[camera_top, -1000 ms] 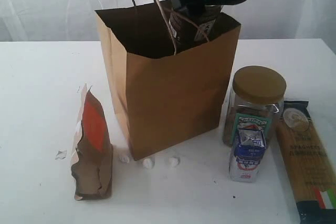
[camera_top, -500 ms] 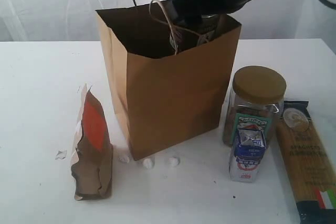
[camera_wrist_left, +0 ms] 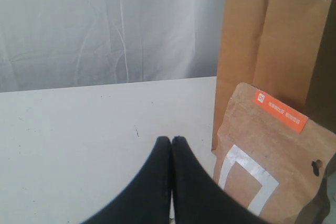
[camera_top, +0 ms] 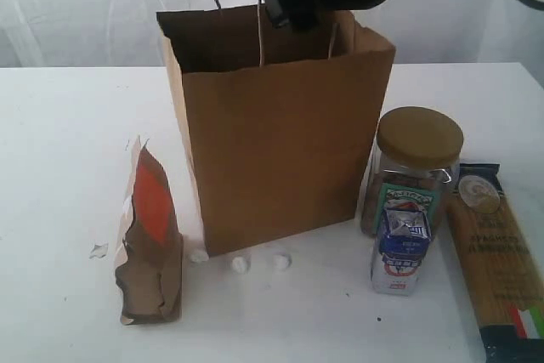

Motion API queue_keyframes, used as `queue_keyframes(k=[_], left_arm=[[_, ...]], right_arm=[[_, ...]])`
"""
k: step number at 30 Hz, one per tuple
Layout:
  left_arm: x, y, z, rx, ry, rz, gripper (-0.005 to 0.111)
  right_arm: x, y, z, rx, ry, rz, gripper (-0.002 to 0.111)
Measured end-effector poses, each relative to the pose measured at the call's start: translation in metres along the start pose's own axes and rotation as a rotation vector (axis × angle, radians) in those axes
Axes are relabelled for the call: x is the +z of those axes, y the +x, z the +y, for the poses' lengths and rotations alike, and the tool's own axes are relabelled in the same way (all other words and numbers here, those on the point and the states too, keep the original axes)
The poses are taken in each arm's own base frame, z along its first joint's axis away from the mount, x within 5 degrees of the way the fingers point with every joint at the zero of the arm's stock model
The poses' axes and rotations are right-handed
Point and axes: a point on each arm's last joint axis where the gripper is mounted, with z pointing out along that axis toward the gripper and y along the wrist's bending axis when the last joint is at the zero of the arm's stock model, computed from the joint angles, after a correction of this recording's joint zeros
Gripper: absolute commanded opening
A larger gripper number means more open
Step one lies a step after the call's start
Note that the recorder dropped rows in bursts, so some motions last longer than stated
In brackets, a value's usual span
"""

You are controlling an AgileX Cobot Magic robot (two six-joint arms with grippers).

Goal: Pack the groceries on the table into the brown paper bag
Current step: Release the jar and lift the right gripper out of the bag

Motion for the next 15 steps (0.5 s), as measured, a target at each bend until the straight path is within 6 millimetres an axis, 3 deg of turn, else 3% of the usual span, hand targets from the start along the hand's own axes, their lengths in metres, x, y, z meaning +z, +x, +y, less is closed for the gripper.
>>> queue_keyframes(k=[5, 15], left_arm=[[0.0, 0.0, 0.0, 0.0, 0.0, 0.0, 0.0], [0.0, 0.0, 0.0, 0.0, 0.0, 0.0, 0.0]], right_arm=[[-0.004, -0.001, 0.0, 0.0, 0.001, -0.009, 0.08], [-0.044, 0.001, 0.001, -0.002, -0.008, 0.038, 0.08]])
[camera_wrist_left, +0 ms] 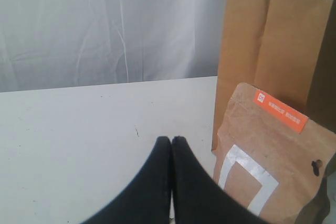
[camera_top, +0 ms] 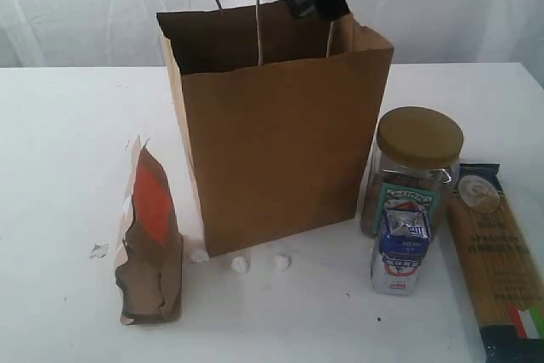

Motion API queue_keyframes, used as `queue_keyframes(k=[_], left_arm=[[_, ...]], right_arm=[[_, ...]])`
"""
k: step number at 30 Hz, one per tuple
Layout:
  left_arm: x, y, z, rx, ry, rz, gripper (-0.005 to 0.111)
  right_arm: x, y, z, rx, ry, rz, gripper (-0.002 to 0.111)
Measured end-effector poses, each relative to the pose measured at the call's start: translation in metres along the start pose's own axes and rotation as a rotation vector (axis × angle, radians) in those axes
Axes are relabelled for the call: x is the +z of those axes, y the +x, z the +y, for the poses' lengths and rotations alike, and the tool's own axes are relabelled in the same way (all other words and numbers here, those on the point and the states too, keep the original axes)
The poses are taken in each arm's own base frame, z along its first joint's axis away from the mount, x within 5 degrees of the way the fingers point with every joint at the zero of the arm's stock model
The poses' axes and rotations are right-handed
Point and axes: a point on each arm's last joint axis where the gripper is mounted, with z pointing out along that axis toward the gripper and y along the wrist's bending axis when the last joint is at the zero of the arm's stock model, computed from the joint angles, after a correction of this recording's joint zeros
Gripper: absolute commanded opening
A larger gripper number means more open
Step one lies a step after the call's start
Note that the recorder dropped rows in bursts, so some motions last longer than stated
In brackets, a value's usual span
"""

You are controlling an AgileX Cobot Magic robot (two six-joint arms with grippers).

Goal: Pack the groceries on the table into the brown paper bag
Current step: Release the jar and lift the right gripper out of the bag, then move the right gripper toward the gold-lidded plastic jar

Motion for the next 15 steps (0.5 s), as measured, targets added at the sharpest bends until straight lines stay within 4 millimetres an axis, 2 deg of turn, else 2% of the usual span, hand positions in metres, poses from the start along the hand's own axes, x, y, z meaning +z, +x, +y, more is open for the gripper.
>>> queue_keyframes(k=[13, 15], left_arm=[[0.0, 0.0, 0.0, 0.0, 0.0, 0.0, 0.0], [0.0, 0.0, 0.0, 0.0, 0.0, 0.0, 0.0]], right_arm=[[-0.054, 0.009, 0.007, -0.008, -0.063, 0.039, 0.08], [-0.067, 0.021, 0.01, -0.012, -0.083, 0.117, 0.08]])
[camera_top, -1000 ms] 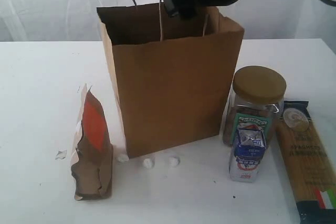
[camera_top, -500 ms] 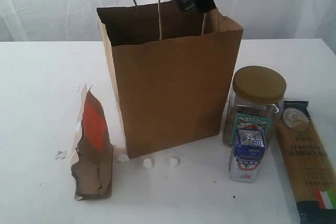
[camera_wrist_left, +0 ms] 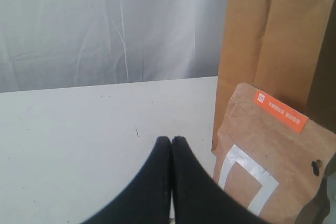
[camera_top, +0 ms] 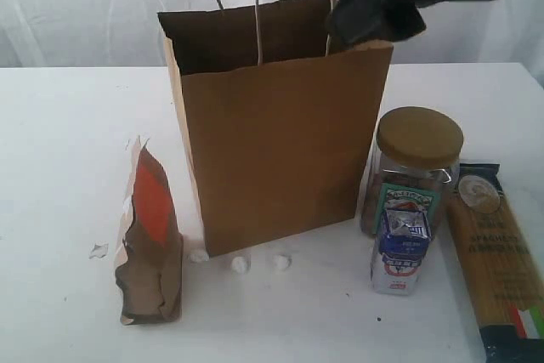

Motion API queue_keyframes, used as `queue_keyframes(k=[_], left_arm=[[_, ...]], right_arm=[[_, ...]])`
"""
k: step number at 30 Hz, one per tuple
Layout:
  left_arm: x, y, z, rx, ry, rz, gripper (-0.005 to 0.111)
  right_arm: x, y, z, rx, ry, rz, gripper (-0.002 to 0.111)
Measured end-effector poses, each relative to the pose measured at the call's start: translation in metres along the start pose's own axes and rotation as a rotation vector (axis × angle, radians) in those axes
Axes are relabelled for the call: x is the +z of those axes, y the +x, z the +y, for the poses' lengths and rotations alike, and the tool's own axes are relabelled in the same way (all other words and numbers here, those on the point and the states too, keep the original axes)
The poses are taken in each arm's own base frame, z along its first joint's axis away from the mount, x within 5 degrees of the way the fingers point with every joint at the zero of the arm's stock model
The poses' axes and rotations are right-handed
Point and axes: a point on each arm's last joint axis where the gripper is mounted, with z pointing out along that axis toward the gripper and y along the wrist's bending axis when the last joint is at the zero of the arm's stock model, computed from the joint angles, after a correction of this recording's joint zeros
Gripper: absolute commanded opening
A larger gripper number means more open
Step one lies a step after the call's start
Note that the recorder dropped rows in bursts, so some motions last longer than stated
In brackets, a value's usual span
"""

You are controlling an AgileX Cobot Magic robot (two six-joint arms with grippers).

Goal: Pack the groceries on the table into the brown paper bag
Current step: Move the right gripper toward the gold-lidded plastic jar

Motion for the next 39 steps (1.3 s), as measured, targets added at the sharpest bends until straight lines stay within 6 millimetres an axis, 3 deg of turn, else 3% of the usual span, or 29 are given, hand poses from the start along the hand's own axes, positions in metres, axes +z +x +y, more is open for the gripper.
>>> queue_keyframes(k=[5, 8, 10, 13, 14, 19, 21, 26, 39], left_arm=[[0.0, 0.0, 0.0, 0.0, 0.0, 0.0, 0.0], [0.0, 0.0, 0.0, 0.0, 0.0, 0.0, 0.0], [0.0, 0.0, 0.0, 0.0, 0.0, 0.0, 0.0], [0.0, 0.0, 0.0, 0.0, 0.0, 0.0, 0.0], [0.0, 0.0, 0.0, 0.0, 0.0, 0.0, 0.0], [0.0, 0.0, 0.0, 0.0, 0.0, 0.0, 0.0], [0.0, 0.0, 0.0, 0.0, 0.0, 0.0, 0.0], [0.0, 0.0, 0.0, 0.0, 0.0, 0.0, 0.0], [0.0, 0.0, 0.0, 0.0, 0.0, 0.0, 0.0]], right_arm=[[-0.014, 0.051, 0.004, -0.003, 0.03, 0.078, 0.08], [0.001, 0.073, -0.001, 0.045, 0.046, 0.145, 0.08], [0.009, 0.081, -0.02, 0.119, 0.115, 0.13, 0.08], [0.03, 0.079, -0.044, 0.172, 0.161, 0.123, 0.08], [0.047, 0.078, -0.05, 0.186, 0.145, 0.136, 0.08], [0.085, 0.082, -0.062, 0.208, 0.103, 0.215, 0.081], [0.095, 0.085, -0.065, 0.182, 0.093, 0.241, 0.087], [0.104, 0.084, -0.07, 0.091, 0.118, 0.218, 0.105], [0.115, 0.082, -0.08, 0.014, 0.15, 0.19, 0.105]])
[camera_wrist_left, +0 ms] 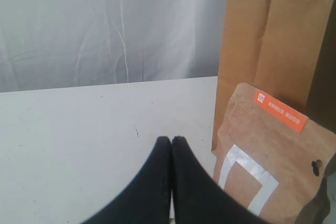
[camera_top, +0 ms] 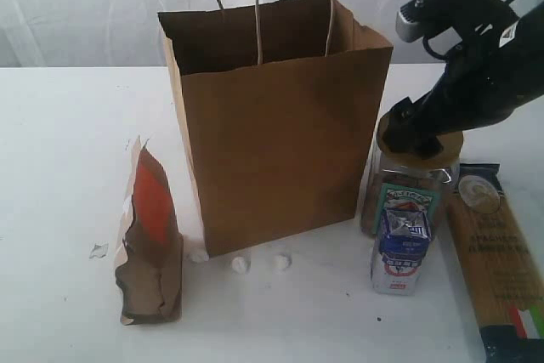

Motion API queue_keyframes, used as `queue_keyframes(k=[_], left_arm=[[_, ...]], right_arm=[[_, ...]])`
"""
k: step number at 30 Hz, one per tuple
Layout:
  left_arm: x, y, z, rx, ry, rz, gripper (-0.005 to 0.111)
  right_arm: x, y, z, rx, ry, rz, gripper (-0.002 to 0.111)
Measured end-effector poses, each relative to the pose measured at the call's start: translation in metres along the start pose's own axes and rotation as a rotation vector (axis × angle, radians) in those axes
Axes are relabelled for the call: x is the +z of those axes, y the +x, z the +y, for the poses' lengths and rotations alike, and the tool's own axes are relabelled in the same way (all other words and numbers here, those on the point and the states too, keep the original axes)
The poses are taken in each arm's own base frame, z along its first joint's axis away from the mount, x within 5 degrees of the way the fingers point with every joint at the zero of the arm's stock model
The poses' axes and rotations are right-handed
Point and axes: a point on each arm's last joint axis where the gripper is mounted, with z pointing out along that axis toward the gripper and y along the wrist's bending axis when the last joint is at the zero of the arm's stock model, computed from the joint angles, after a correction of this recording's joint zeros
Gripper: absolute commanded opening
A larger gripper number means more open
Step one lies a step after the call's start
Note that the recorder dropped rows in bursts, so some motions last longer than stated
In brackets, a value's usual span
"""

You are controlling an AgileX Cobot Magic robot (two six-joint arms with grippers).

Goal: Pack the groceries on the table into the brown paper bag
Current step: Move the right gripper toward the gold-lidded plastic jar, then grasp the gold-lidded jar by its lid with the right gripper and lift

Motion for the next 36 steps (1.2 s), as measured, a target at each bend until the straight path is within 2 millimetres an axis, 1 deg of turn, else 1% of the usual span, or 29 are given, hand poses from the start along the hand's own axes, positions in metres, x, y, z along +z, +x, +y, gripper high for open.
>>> queue_keyframes(k=[11, 20, 27, 33, 36], left_arm=[[0.0, 0.0, 0.0, 0.0, 0.0, 0.0, 0.0], [0.0, 0.0, 0.0, 0.0, 0.0, 0.0, 0.0], [0.0, 0.0, 0.0, 0.0, 0.0, 0.002, 0.0], [0.0, 0.0, 0.0, 0.0, 0.0, 0.002, 0.0], [0.0, 0.0, 0.0, 0.0, 0.0, 0.002, 0.0]], right_arm=[[0.03, 0.0, -0.003, 0.004, -0.006, 0.034, 0.105], [0.045, 0.0, -0.005, -0.031, 0.006, 0.038, 0.105], [0.046, 0.0, -0.008, -0.045, 0.019, 0.038, 0.105], [0.055, 0.0, -0.009, -0.035, 0.007, 0.056, 0.105], [0.059, -0.001, -0.009, -0.009, -0.008, 0.06, 0.101]])
